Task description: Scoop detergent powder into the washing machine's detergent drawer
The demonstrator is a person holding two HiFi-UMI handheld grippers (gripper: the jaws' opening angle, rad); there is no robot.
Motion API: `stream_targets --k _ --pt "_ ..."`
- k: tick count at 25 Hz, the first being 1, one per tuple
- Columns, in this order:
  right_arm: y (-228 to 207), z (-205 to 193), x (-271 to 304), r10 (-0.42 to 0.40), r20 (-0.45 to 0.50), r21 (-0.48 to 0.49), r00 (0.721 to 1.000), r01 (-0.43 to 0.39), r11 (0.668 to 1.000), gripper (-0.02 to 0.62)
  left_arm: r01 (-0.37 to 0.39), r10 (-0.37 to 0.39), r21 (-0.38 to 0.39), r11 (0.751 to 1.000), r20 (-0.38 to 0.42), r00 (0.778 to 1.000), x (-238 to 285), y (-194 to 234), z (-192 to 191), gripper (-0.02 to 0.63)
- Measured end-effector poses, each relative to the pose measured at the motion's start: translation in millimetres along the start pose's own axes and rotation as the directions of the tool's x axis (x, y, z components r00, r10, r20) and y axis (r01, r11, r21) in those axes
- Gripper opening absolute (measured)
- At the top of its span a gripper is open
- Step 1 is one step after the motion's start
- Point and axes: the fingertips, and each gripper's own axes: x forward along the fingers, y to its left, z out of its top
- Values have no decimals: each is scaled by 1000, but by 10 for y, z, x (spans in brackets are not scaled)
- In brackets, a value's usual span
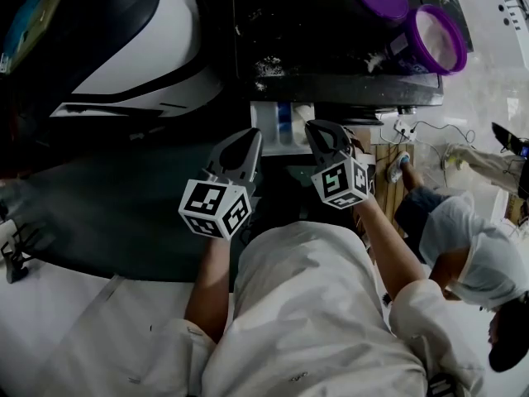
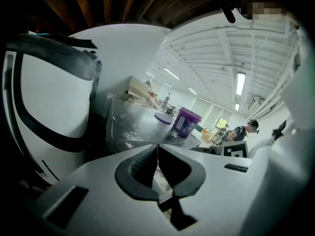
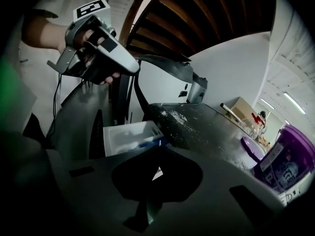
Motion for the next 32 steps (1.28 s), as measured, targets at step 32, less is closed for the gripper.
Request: stream_targets --k 32 --pt "206 91 -100 -50 17 -464 999 52 884 8 -14 14 11 1000 7 1000 5 -3 47 20"
